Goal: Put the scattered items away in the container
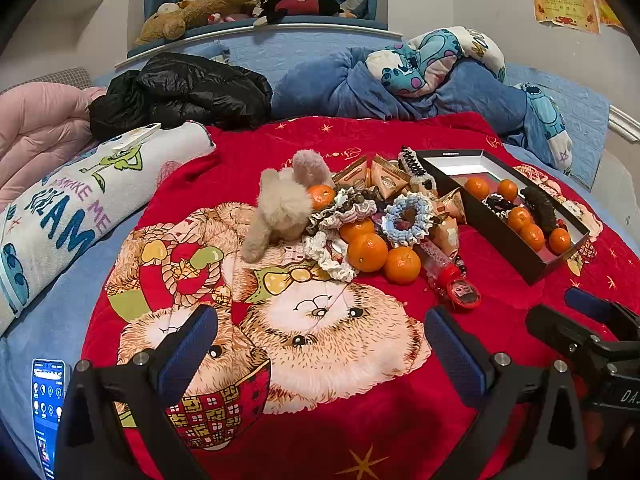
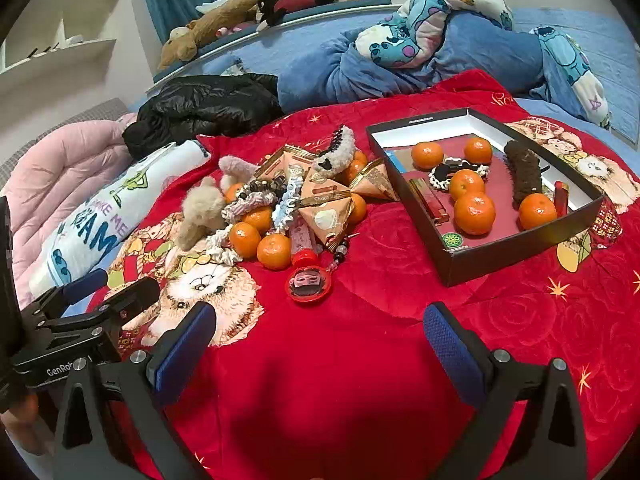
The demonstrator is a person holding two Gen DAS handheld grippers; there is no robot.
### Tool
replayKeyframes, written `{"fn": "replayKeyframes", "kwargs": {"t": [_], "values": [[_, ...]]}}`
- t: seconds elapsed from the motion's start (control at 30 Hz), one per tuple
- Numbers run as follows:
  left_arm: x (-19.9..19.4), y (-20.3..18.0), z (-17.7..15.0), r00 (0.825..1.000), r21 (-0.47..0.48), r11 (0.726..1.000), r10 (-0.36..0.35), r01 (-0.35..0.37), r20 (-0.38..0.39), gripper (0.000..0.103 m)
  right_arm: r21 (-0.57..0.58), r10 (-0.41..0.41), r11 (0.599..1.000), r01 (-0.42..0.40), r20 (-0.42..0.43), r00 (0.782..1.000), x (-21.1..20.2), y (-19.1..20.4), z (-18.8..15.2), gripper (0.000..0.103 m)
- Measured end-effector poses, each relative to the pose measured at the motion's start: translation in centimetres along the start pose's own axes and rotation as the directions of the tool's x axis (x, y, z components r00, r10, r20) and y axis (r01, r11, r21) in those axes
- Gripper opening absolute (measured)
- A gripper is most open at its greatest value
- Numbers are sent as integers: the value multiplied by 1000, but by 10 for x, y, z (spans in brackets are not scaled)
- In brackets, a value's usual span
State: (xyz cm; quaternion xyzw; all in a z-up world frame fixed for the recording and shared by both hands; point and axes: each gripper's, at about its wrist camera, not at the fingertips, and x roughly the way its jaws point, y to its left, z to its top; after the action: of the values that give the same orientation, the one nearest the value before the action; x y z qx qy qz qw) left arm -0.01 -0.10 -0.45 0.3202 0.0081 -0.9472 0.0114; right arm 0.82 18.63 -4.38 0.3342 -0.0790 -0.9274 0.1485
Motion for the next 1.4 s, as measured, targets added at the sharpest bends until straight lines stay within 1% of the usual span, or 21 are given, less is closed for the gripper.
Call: {"fn": "replayKeyframes", "kwargs": {"t": [1.4], "values": [[1, -3, 0, 1000, 1, 1000, 7, -7, -10, 103, 6, 5, 1000, -5, -15, 1000, 2, -1, -1, 103]]}}
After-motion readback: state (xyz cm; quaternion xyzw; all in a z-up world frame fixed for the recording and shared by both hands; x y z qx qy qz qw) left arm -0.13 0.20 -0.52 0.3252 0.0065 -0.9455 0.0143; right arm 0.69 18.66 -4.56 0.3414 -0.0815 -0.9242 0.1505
